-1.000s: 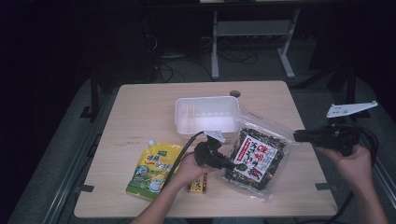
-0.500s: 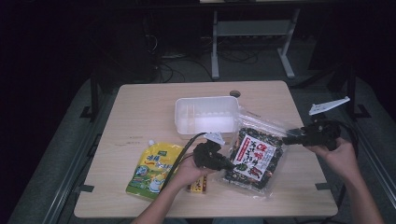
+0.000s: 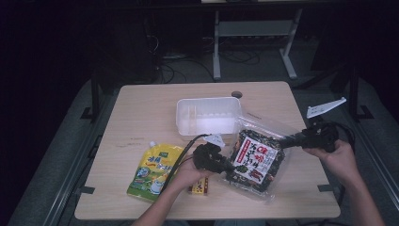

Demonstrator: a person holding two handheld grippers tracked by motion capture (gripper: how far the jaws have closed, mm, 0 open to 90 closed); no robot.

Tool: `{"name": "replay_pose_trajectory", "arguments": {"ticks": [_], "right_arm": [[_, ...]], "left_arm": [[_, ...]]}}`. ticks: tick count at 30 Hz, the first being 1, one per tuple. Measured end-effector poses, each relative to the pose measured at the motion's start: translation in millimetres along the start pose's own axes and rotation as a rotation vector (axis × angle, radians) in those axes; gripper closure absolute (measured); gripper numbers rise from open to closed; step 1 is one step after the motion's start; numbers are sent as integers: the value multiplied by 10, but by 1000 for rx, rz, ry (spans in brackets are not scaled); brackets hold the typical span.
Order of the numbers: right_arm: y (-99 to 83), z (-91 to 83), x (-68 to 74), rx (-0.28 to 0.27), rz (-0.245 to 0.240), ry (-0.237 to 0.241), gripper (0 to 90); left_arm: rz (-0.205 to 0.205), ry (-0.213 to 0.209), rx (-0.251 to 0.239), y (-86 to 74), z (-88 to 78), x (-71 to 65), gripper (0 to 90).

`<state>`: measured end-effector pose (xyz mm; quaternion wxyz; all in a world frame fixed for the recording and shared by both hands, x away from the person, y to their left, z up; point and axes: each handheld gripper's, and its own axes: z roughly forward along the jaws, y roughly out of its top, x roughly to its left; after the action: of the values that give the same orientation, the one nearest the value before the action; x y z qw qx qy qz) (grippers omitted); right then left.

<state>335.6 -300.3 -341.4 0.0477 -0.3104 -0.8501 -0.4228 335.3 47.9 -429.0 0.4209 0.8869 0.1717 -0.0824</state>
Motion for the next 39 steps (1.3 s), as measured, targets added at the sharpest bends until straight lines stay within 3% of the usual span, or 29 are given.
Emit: {"name": "replay_pose_trajectory", "arguments": {"ticks": [4, 6, 11, 14, 20, 27, 30, 37, 39], "right_arm": [[63, -34, 111, -8, -12, 20, 812], [103, -58, 178, 2, -17, -9, 813], [176, -147, 327, -5, -40, -30, 819], [203, -209, 393, -42, -40, -46, 853], [278, -246, 441, -18, -27, -64, 866], [387, -298, 493, -40, -28, -93, 870], [507, -346, 547, -52, -47, -125, 870], [705, -410, 588, -86, -58, -149, 872], [826, -421, 602, -115, -71, -171, 873]], "left_arm": [[-3, 31, -17, -26, -63, 1, 558], [2, 55, -31, -28, -119, -6, 517], [3, 106, -38, -61, -300, -28, 462], [5, 124, -32, -109, -393, -57, 458], [-4, 143, -27, -222, -536, -87, 454], [-6, 144, -28, -321, -644, -119, 441], [-8, 167, -34, -411, -770, -148, 438], [-22, 209, -55, -577, -1008, -194, 419], [-35, 231, -71, -664, -1118, -206, 410]]}}
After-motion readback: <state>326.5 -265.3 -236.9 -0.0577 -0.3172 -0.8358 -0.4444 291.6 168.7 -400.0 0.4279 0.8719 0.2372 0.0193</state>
